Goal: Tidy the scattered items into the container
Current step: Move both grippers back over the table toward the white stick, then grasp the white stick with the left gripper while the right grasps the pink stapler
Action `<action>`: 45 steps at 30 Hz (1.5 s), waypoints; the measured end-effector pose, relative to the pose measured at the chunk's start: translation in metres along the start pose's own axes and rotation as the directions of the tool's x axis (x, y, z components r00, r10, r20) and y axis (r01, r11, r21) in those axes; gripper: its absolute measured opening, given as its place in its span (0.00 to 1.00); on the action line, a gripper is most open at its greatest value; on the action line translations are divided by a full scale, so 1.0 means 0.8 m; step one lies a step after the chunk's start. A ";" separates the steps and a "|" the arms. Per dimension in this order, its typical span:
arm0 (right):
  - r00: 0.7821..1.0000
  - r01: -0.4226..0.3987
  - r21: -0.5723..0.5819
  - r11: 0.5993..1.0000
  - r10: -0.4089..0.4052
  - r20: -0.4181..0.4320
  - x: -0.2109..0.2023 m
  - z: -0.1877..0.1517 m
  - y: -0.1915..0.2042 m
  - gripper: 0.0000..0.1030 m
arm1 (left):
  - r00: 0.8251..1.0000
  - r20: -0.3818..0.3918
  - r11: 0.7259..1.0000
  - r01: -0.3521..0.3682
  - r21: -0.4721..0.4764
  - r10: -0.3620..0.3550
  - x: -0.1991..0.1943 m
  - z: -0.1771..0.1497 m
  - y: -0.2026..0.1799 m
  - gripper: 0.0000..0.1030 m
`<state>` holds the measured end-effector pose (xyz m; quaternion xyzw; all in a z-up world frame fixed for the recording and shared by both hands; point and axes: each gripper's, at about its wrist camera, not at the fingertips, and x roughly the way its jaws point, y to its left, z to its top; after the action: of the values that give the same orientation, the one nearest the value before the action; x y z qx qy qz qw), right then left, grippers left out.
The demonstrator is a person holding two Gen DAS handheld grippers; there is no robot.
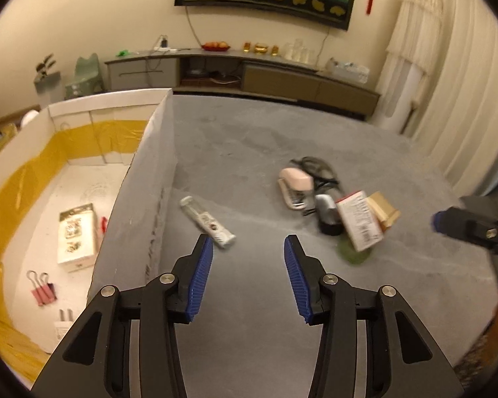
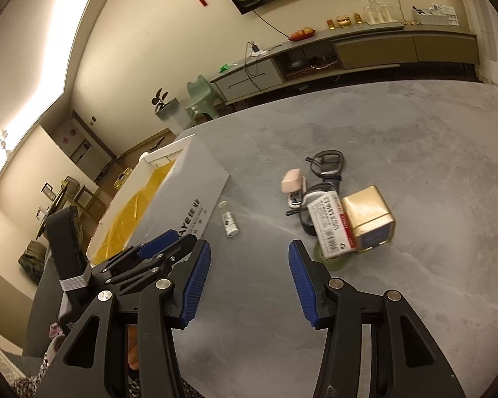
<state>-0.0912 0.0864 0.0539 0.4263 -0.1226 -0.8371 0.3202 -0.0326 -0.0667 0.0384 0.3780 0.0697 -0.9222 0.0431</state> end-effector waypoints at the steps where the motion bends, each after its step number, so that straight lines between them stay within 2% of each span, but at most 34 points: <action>1: 1.000 0.000 0.009 1.000 0.000 -0.003 0.000 0.000 -0.005 0.50 | 1.000 -0.006 1.000 -0.011 0.002 0.011 0.007 0.001 -0.002 0.47; 4: 1.000 -0.002 0.027 1.000 0.002 -0.014 0.003 0.000 -0.015 0.50 | 0.999 -0.036 0.999 0.001 -0.035 -0.003 0.030 0.006 0.003 0.50; 10: 1.000 0.000 0.027 1.000 0.001 -0.029 0.008 0.004 -0.022 0.50 | 0.992 -0.108 0.995 -0.069 -0.075 0.060 0.080 0.020 0.012 0.51; 16: 0.998 0.039 0.040 0.998 -0.037 -0.040 0.019 0.011 -0.042 0.52 | 0.975 -0.180 0.984 -0.146 -0.102 0.126 0.130 0.032 0.020 0.51; 19: 0.997 0.059 0.047 0.997 -0.057 -0.046 0.025 0.014 -0.053 0.52 | 0.963 -0.204 0.977 -0.197 -0.078 0.178 0.152 0.027 0.016 0.51; 21: 0.996 0.072 0.051 0.996 -0.069 -0.050 0.029 0.017 -0.060 0.52 | 0.965 -0.189 0.978 -0.196 -0.076 0.179 0.153 0.025 0.018 0.51; 23: 0.995 0.084 0.059 0.995 -0.080 -0.056 0.034 0.018 -0.068 0.52 | 0.969 -0.180 0.981 -0.184 -0.069 0.169 0.151 0.024 0.019 0.51; 24: 0.994 0.088 0.069 0.994 -0.084 -0.063 0.038 0.018 -0.073 0.52 | 0.973 -0.174 0.983 -0.168 -0.069 0.154 0.150 0.022 0.020 0.47; 25: 0.994 0.092 0.079 0.993 -0.087 -0.070 0.042 0.018 -0.079 0.52 | 0.976 -0.168 0.986 -0.152 -0.069 0.139 0.148 0.021 0.021 0.38; 26: 0.993 0.096 0.089 0.991 -0.090 -0.076 0.046 0.017 -0.084 0.52 | 0.979 -0.166 0.989 -0.129 -0.066 0.117 0.147 0.020 0.022 0.20; 30: 0.992 0.101 0.108 0.989 -0.092 -0.085 0.059 0.018 -0.093 0.52 | 0.985 -0.175 0.998 0.006 -0.056 -0.016 0.135 0.012 0.012 0.19; 33: 0.993 0.094 0.087 0.992 -0.087 -0.076 0.062 0.022 -0.082 0.52 | 0.981 -0.179 0.997 0.075 -0.030 -0.079 0.128 0.002 0.000 0.19; 37: 0.992 0.095 0.006 0.995 -0.094 -0.081 0.078 0.034 -0.052 0.53 | 0.977 -0.178 0.993 0.121 -0.007 -0.120 0.115 -0.003 -0.010 0.19; 43: 0.982 0.131 -0.142 0.981 -0.148 -0.119 0.128 0.063 -0.011 0.53 | 0.980 -0.131 0.988 0.150 -0.030 -0.152 0.091 0.008 0.001 0.19; 45: 0.977 0.141 -0.192 0.971 -0.167 -0.129 0.145 0.072 0.002 0.49 | 0.980 -0.118 0.987 0.157 -0.032 -0.160 0.083 0.009 0.005 0.19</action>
<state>-0.1863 0.0067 0.0162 0.4630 0.0110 -0.8340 0.2998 -0.0840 -0.0737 -0.0038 0.4257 0.1123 -0.8974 -0.0304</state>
